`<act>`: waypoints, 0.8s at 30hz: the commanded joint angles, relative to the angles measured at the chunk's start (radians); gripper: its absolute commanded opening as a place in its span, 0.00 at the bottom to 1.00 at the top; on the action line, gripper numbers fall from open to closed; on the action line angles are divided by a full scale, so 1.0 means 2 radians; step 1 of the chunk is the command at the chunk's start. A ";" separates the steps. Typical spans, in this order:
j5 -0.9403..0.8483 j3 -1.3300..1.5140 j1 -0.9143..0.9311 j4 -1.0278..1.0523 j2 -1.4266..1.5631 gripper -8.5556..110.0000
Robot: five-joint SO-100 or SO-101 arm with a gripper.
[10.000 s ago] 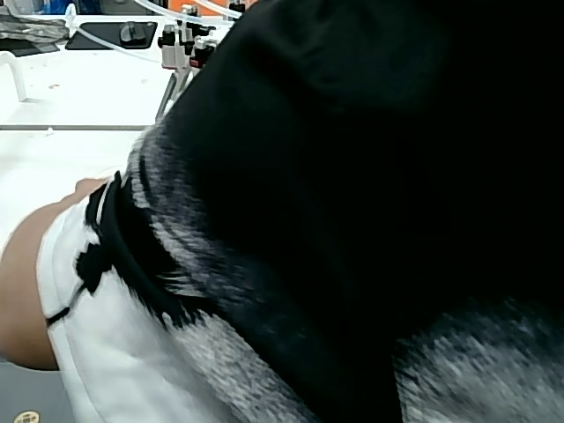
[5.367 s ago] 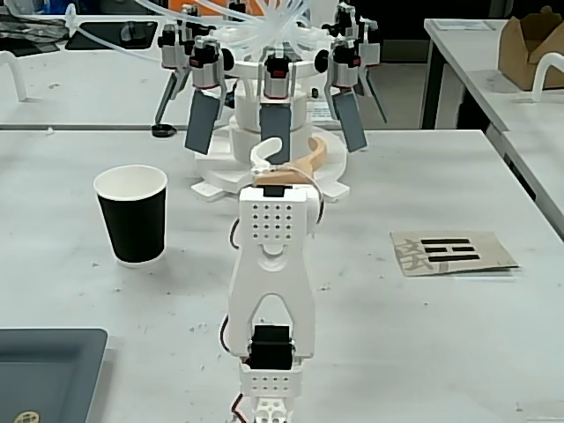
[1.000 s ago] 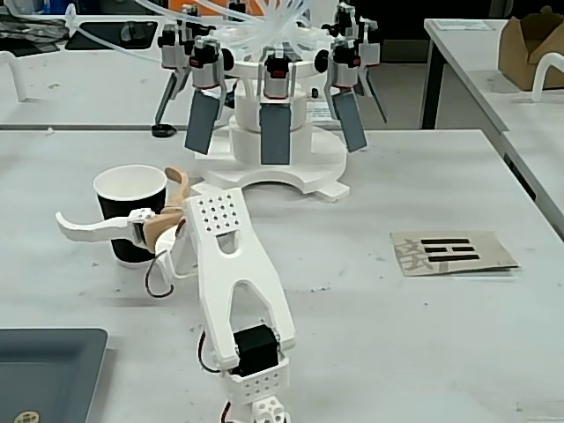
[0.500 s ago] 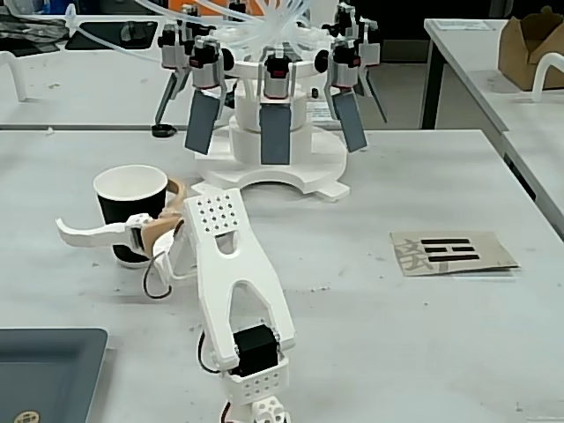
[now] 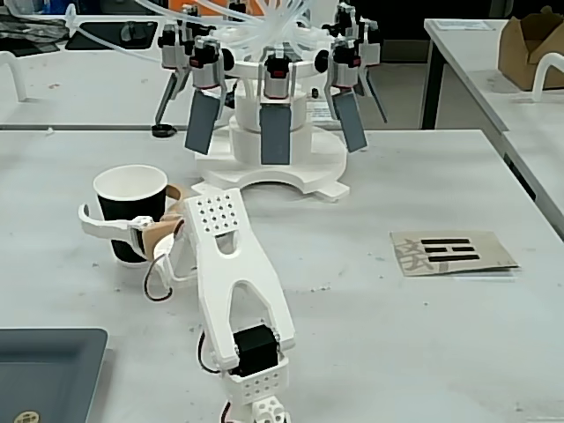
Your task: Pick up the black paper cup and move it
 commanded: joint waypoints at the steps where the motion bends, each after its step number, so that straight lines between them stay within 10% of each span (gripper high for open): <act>1: 0.006 0.001 -0.005 -0.008 0.057 0.37; 24: 0.011 0.058 -0.004 -0.022 0.098 0.25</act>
